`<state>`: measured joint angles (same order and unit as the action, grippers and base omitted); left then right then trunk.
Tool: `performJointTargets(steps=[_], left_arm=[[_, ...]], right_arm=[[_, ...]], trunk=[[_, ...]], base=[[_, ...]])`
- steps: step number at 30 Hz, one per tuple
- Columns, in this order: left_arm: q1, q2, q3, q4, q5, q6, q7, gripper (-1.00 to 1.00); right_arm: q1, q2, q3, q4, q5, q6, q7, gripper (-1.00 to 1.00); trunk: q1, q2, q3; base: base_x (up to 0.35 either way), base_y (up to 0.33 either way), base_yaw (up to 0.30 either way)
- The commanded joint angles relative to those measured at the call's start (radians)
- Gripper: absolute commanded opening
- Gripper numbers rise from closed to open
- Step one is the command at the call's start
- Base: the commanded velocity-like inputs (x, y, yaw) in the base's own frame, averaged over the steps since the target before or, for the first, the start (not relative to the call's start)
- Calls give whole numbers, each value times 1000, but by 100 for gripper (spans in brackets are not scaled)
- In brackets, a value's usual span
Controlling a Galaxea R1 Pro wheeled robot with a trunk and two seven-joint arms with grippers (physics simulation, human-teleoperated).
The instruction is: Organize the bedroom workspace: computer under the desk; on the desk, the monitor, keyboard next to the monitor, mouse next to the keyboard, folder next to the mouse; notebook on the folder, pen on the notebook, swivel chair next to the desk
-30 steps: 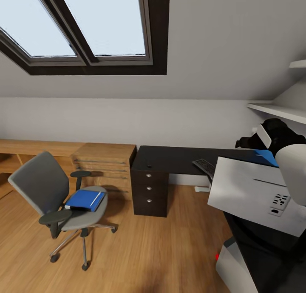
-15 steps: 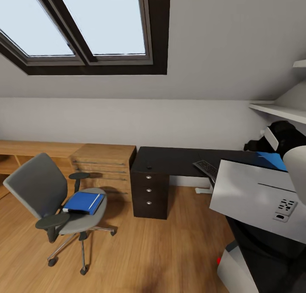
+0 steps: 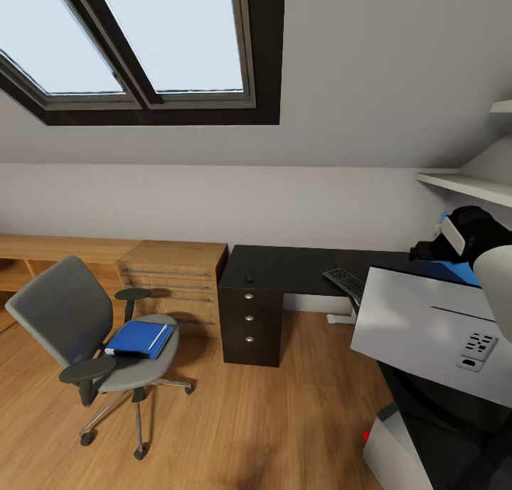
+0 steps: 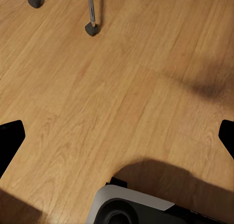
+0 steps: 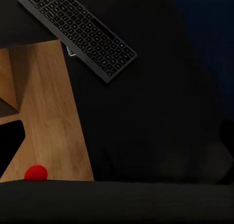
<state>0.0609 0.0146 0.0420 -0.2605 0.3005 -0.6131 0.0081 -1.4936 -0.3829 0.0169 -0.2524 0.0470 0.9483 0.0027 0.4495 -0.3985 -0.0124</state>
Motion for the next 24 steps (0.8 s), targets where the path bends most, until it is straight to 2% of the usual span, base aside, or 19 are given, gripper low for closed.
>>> performJointTargets(steps=[1, 11, 20, 24], left_arm=[[0, 0, 4, -2, -5, 0, 1, 100], [0, -1, 5, -2, -4, -1, 1, 100], [0, -1, 6, -2, -4, -2, 1, 100], [0, -1, 6, -2, -4, -2, 1, 100]], right_arm=[[0, 0, 2, 0, 4, 6, 2, 100], [0, 16, 2, 85, 4, 11, 4, 100], [0, 21, 2, 96, 4, 9, 3, 100], [0, 21, 2, 97, 5, 8, 3, 100]], trunk=[[1, -1, -1], [1, -1, -1], [1, -1, -1], [1, -1, -1]], base=[[0, 0, 0], [0, 0, 0], [-2, 0, 0], [-192, 0, 0]])
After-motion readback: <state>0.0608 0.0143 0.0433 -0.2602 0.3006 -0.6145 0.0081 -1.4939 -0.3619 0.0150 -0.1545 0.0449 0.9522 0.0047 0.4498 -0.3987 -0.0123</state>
